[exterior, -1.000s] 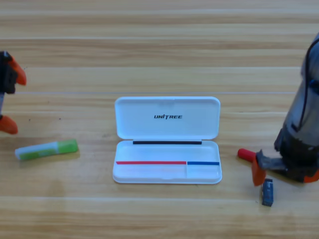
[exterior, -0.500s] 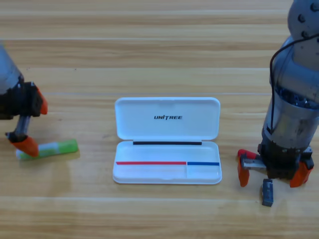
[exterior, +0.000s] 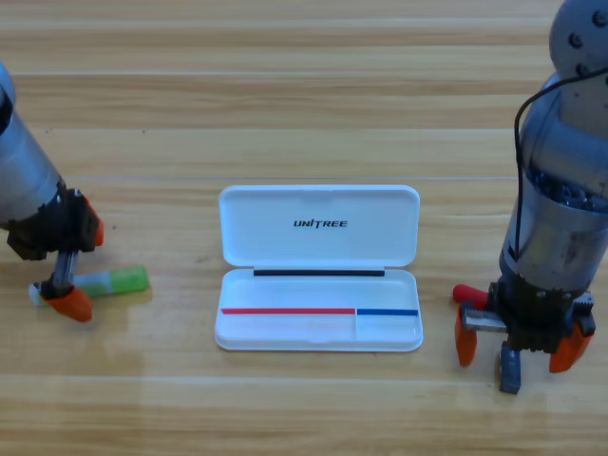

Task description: Clean up eraser and pencils

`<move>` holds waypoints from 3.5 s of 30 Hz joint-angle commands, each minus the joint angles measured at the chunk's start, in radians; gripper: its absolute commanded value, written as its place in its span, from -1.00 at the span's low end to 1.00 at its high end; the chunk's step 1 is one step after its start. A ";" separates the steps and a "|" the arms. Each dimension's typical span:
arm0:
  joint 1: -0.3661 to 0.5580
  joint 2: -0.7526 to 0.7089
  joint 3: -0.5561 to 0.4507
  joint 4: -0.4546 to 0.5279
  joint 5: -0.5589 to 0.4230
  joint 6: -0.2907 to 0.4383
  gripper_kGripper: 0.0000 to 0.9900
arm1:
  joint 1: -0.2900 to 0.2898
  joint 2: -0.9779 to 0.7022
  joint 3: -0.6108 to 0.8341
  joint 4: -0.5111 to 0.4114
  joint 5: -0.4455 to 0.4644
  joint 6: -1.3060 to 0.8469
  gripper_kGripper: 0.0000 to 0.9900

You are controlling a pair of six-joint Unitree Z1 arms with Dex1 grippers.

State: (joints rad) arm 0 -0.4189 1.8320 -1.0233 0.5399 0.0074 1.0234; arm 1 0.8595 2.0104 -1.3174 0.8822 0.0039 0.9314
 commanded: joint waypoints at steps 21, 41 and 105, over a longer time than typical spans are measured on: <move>0.023 0.058 0.094 -0.106 0.011 -0.023 0.86 | -0.016 0.077 0.098 -0.100 -0.019 0.009 0.50; 0.025 0.062 0.094 -0.110 0.029 -0.026 0.43 | -0.017 0.090 0.119 -0.123 -0.010 0.006 -0.35; 0.023 -0.091 0.075 -0.038 0.036 0.021 -1.00 | 0.069 0.430 -0.787 0.463 -0.005 -1.631 -1.00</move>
State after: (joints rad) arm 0 -0.4172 1.7454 -0.9516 0.4817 0.0365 1.0469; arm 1 0.9374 2.3723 -2.1037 1.3363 0.0013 -0.6972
